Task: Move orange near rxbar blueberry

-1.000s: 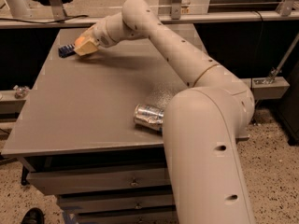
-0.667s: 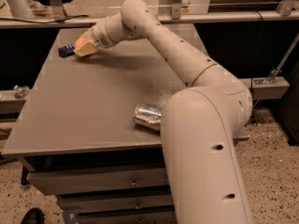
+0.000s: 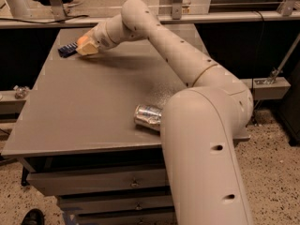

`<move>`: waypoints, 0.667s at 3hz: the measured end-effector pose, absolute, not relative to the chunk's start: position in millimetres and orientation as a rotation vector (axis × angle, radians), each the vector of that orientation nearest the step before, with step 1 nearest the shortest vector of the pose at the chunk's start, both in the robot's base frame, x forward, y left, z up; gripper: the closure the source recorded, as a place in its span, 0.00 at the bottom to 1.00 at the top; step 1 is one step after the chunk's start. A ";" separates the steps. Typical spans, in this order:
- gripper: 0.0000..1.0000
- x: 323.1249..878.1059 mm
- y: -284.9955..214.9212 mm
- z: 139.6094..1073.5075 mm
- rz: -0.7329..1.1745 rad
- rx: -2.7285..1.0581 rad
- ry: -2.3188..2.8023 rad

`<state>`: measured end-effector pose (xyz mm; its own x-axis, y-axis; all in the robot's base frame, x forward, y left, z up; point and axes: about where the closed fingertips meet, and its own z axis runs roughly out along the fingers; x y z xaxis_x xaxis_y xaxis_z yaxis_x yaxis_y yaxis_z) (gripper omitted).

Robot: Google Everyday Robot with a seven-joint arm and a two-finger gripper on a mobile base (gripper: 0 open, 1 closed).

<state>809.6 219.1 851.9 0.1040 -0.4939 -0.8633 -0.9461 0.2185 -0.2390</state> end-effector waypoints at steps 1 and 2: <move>0.00 809.8 217.5 850.6 0.590 -1.413 1.537; 0.00 809.9 216.8 850.1 0.589 -1.413 1.539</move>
Offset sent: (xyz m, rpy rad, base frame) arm 0.0028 -0.0127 0.0013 -0.0073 -0.0002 -0.0193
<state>809.9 216.8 850.1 0.0986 -0.4978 -0.8617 -0.9460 0.2218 -0.2364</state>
